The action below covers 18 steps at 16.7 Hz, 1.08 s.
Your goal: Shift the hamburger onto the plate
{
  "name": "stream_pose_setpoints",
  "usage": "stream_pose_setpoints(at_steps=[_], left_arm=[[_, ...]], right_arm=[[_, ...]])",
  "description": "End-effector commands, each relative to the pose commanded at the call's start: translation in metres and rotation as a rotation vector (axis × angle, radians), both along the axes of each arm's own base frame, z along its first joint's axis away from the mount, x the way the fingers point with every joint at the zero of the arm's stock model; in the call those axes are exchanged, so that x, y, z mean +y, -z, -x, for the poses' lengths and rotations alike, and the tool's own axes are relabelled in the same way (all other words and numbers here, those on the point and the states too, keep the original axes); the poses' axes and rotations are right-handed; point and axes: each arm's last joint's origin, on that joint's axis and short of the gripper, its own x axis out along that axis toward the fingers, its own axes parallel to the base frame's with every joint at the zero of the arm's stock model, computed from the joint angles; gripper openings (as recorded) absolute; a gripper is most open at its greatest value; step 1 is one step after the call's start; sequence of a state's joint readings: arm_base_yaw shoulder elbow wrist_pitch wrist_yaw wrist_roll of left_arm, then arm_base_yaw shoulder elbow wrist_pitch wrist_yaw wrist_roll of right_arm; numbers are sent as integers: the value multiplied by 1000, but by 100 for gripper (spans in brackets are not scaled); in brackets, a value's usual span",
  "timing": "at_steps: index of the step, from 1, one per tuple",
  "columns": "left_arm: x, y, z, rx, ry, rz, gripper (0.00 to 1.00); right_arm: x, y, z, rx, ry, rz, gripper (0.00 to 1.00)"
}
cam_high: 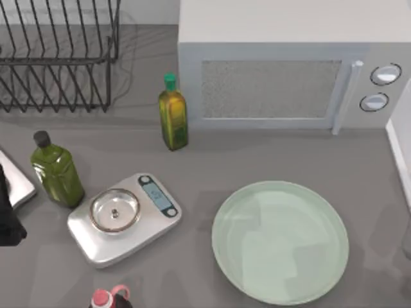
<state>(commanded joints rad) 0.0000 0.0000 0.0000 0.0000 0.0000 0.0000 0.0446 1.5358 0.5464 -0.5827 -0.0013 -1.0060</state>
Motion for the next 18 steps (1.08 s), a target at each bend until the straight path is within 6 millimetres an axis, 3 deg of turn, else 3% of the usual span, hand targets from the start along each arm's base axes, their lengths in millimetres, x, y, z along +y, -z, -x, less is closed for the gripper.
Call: stream_pose_setpoints(at_steps=[7, 8, 12, 18], left_arm=[[0, 0, 0, 0, 0, 0, 100], [0, 0, 0, 0, 0, 0, 100], [0, 0, 0, 0, 0, 0, 100], [0, 0, 0, 0, 0, 0, 100]], right_arm=[[0, 0, 0, 0, 0, 0, 0], [0, -22, -2, -8, 20, -9, 0], [1, -38, -8, -14, 10, -9, 0], [0, -99, -5, 19, 15, -8, 0]])
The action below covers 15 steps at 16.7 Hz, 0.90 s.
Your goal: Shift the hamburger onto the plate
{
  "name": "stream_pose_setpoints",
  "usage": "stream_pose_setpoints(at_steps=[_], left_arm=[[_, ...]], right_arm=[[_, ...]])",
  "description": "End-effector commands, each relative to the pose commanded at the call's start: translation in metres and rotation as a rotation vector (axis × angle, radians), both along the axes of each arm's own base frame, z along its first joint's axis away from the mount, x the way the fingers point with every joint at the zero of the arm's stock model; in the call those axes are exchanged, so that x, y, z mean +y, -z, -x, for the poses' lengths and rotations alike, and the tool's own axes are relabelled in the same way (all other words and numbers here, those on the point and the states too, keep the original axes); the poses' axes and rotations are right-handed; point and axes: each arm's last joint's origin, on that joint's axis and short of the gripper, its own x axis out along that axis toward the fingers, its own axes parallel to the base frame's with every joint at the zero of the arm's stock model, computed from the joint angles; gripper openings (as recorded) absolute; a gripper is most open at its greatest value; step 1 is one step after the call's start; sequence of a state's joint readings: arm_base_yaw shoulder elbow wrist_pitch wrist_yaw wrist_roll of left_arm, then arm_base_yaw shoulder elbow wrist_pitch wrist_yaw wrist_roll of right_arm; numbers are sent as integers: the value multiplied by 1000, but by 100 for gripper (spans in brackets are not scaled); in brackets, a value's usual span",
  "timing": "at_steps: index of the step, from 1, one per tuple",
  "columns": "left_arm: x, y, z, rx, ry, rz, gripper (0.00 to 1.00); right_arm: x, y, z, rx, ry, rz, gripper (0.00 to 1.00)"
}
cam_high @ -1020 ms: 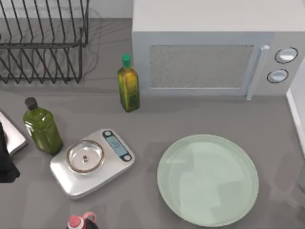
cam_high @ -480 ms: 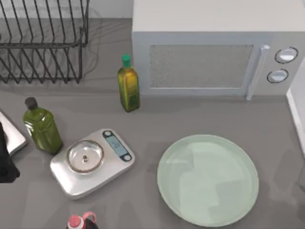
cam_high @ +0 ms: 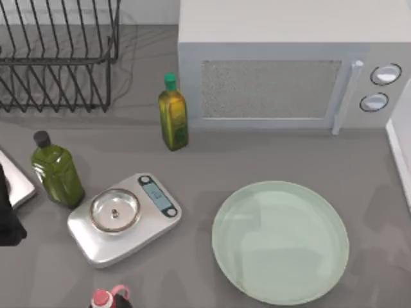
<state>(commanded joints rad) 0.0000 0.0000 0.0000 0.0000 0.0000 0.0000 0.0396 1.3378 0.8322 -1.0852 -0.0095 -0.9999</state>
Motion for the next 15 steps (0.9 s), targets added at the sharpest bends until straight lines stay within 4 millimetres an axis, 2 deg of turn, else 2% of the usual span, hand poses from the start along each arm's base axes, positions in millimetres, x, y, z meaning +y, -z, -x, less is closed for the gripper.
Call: stream_pose_setpoints(at_steps=[3, 9, 12, 15], left_arm=[[0, 0, 0, 0, 0, 0, 100], [0, 0, 0, 0, 0, 0, 100], [0, 0, 0, 0, 0, 0, 100], [0, 0, 0, 0, 0, 0, 100]], right_arm=[[0, -22, 3, -24, 4, -1, 0], [2, -22, 2, -20, 10, -1, 0], [13, -24, -9, -7, 56, 3, 0], [34, -25, -26, 9, 152, 12, 0]])
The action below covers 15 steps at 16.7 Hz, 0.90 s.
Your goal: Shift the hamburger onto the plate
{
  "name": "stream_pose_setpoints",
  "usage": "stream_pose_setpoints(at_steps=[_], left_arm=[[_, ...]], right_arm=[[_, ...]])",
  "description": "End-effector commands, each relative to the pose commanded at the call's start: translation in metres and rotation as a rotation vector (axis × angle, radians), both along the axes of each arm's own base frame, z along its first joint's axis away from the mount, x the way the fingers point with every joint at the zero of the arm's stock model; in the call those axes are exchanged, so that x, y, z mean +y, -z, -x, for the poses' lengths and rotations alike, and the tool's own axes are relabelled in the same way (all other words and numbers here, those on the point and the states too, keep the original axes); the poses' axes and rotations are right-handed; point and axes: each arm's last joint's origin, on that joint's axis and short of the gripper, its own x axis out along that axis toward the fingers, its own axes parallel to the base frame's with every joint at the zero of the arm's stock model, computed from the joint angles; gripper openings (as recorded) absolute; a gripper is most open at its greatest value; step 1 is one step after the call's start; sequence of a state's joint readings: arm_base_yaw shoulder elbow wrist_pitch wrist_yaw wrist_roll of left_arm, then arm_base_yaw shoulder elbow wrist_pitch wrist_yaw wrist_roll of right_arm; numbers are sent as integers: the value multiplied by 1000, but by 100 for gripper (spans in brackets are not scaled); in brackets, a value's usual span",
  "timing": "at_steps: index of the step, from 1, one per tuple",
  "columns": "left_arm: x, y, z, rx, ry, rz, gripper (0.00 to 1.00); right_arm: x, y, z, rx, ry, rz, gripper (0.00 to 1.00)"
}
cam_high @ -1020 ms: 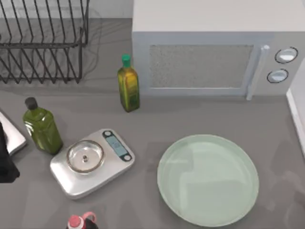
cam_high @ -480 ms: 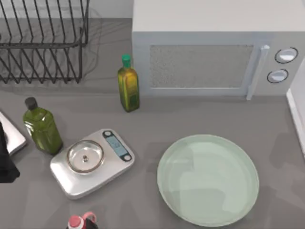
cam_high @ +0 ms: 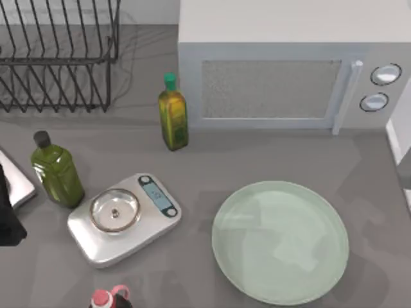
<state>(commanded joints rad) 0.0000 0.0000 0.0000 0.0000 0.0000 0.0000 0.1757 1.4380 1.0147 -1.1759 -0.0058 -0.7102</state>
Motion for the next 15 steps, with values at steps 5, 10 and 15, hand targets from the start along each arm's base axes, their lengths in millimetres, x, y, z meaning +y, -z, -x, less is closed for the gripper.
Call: stream_pose_setpoints(at_steps=[5, 10, 15], left_arm=[[0, 0, 0, 0, 0, 0, 100], [0, 0, 0, 0, 0, 0, 100], [0, 0, 0, 0, 0, 0, 100]], right_arm=[[53, 7, -26, 32, 272, 32, 0], [119, 20, -38, 32, 621, 71, 0], [172, 23, -35, -19, 826, 34, 0]])
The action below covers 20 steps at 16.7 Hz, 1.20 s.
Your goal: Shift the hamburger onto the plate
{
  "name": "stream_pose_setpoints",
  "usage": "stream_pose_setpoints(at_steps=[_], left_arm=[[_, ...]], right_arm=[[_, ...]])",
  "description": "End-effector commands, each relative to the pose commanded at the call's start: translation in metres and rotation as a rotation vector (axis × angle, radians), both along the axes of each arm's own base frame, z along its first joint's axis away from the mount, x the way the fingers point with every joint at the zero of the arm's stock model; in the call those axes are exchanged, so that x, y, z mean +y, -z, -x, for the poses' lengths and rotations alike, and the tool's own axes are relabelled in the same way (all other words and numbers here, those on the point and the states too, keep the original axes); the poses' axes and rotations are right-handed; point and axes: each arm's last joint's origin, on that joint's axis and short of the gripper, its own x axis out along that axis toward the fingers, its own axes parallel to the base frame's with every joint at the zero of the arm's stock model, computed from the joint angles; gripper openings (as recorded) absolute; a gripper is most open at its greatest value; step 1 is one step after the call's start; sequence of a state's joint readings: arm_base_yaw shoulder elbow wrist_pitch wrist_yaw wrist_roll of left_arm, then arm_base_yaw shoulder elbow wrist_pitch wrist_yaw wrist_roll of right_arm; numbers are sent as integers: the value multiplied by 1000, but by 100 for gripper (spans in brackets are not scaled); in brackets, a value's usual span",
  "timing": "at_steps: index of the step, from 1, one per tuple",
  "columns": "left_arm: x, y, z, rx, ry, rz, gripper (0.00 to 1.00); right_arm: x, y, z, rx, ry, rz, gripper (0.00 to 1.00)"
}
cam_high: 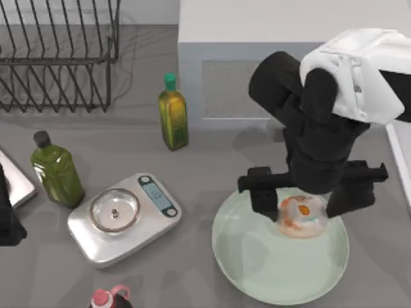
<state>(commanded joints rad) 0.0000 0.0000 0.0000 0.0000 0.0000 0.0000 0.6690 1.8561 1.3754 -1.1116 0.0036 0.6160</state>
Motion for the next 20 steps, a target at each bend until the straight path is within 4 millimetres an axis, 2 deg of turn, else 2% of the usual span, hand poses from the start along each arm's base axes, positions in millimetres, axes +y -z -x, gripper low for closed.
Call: stream_pose_setpoints(at_steps=[3, 9, 15, 19, 20], left_arm=[[0, 0, 0, 0, 0, 0, 100], [0, 0, 0, 0, 0, 0, 100], [0, 0, 0, 0, 0, 0, 100], [0, 0, 0, 0, 0, 0, 100], [0, 0, 0, 0, 0, 0, 100]], right_arm=[[14, -1, 3, -24, 40, -14, 0], [14, 0, 3, -23, 45, -15, 0], [16, 41, 3, -27, 43, -17, 0], [16, 44, 3, -26, 42, -15, 0], [16, 44, 3, -26, 42, -15, 8]])
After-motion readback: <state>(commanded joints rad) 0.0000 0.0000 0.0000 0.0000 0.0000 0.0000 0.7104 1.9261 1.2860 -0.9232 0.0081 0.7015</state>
